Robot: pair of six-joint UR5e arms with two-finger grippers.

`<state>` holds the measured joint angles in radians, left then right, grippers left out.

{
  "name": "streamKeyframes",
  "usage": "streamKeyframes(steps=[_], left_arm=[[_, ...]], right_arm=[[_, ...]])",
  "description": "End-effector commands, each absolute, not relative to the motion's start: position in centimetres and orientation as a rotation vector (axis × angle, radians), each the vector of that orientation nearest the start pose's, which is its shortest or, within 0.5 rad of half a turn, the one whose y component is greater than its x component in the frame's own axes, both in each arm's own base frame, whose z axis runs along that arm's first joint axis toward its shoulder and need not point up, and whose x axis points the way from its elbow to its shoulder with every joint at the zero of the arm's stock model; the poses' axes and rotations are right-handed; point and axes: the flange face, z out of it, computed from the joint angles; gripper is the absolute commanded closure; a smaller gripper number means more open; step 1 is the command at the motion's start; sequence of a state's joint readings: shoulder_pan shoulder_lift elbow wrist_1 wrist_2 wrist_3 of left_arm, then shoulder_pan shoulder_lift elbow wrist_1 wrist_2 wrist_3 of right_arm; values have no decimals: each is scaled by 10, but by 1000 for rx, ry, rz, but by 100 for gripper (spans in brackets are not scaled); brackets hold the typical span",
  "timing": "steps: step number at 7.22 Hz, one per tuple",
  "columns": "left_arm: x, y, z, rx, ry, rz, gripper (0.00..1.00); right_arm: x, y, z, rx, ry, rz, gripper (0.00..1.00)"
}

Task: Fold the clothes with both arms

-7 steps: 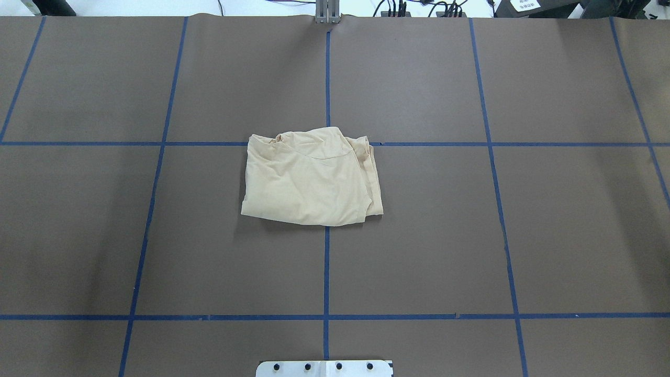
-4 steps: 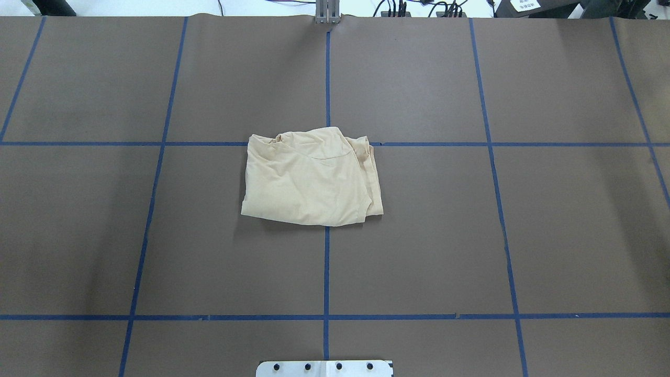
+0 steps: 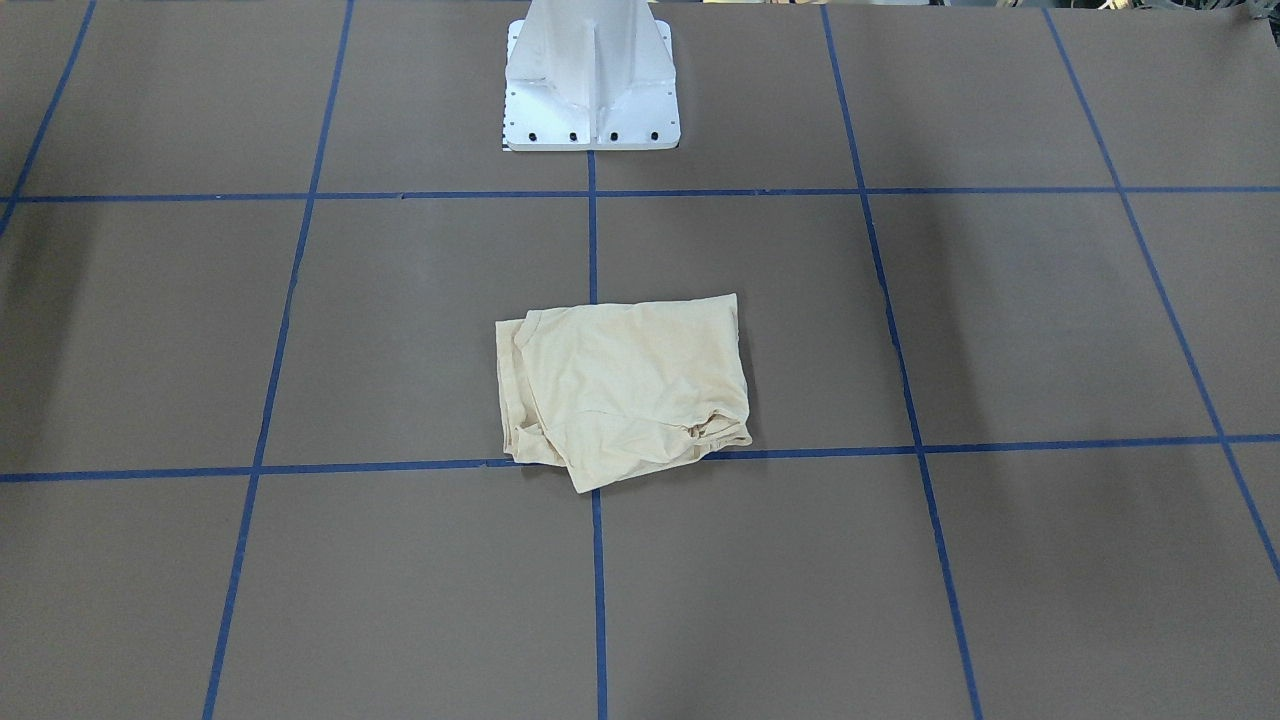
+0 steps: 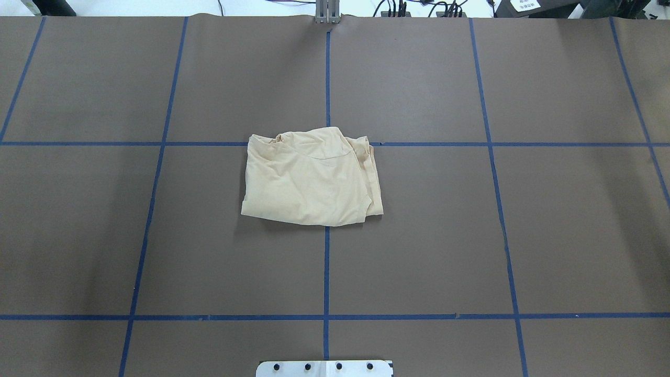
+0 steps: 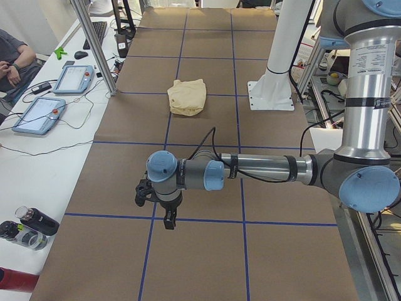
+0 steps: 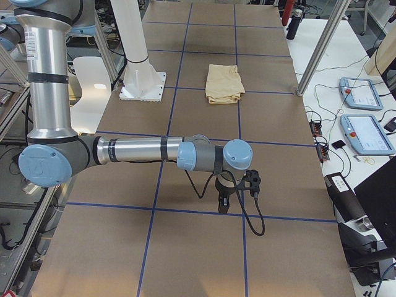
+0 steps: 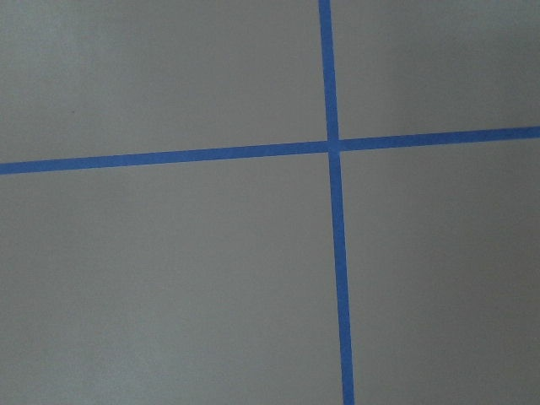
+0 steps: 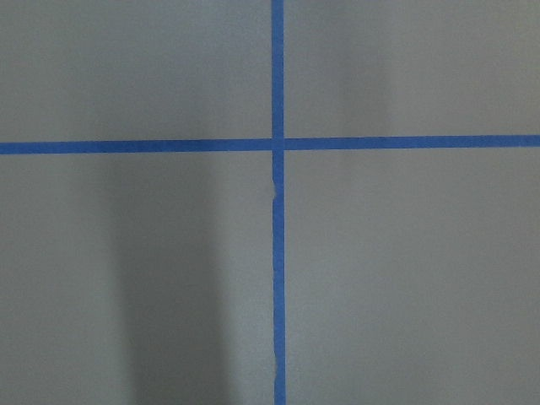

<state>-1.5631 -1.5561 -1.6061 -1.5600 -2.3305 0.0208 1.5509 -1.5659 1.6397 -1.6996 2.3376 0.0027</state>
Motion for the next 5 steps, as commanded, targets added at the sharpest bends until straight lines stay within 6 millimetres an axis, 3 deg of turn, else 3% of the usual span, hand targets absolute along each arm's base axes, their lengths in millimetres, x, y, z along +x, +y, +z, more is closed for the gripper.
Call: streamKeyframes(steps=[1, 5], left_arm=[[-61, -487, 650, 12, 759, 23, 0], [-61, -487, 650, 11, 759, 22, 0]], right_arm=[[55, -491, 635, -79, -757, 54, 0], [55, -490, 638, -91, -750, 73, 0]])
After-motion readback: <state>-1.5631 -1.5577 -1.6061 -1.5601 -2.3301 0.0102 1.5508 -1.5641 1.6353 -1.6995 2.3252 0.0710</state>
